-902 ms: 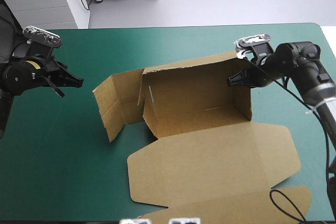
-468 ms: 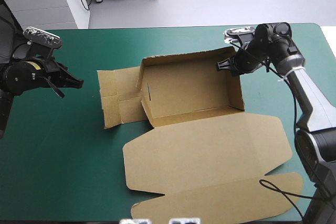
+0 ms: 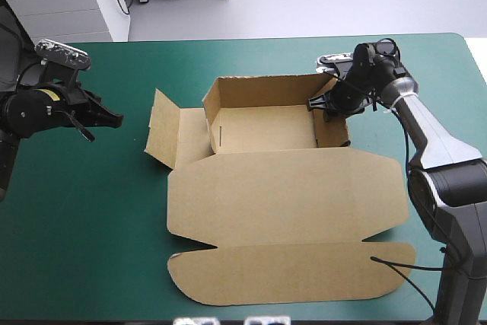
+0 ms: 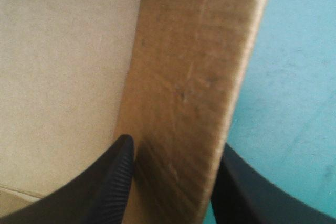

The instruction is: Fold the box

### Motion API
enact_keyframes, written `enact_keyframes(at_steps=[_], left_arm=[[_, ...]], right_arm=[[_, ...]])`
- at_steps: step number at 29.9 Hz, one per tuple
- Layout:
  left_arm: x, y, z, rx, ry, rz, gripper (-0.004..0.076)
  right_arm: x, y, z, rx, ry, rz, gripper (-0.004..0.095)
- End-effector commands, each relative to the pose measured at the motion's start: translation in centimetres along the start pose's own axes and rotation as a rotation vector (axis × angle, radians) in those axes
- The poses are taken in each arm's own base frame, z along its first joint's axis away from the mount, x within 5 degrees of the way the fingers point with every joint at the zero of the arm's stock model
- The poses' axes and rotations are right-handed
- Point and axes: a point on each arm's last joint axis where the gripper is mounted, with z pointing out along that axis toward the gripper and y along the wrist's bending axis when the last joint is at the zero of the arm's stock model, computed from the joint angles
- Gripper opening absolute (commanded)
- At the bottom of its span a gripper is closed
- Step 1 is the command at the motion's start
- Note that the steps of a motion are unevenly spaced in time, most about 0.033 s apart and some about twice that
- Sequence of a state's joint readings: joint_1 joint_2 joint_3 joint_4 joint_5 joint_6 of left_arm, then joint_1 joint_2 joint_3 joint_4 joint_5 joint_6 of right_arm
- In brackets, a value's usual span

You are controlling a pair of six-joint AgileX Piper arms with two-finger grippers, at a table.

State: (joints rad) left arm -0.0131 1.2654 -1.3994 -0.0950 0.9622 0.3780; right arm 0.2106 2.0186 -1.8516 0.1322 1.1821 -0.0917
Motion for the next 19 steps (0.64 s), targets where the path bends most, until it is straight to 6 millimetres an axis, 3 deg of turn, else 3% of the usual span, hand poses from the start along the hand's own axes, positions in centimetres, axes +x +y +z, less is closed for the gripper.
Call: enact_keyframes(at_steps=[1,7,15,19], left_arm=[[-0.9,0.2,-1.7,-0.026,-0.102,-0.017,0.0009],[-0.9,0.1,-1.7,-0.024,-0.096,-0.017,0.0009],[-0.8,0.1,-1.7,-0.019,-0.084,-0.017,0.0009],[-0.8,0.1,-1.7,-0.019,-0.086,-0.017,0.0009]], right_arm=[[-0.6,0.4,-4.6,0.001,-0.119,-0.012,0.0482],[-0.8,0.8,-8.0,0.001,-0.169,-0.026,0.0482],[0.5,1.5,-13.4,0.011,-0.285,-0.036,0.0502],[0.9,1.7,-14.5,0.008,-0.309,-0.038,0.0501]])
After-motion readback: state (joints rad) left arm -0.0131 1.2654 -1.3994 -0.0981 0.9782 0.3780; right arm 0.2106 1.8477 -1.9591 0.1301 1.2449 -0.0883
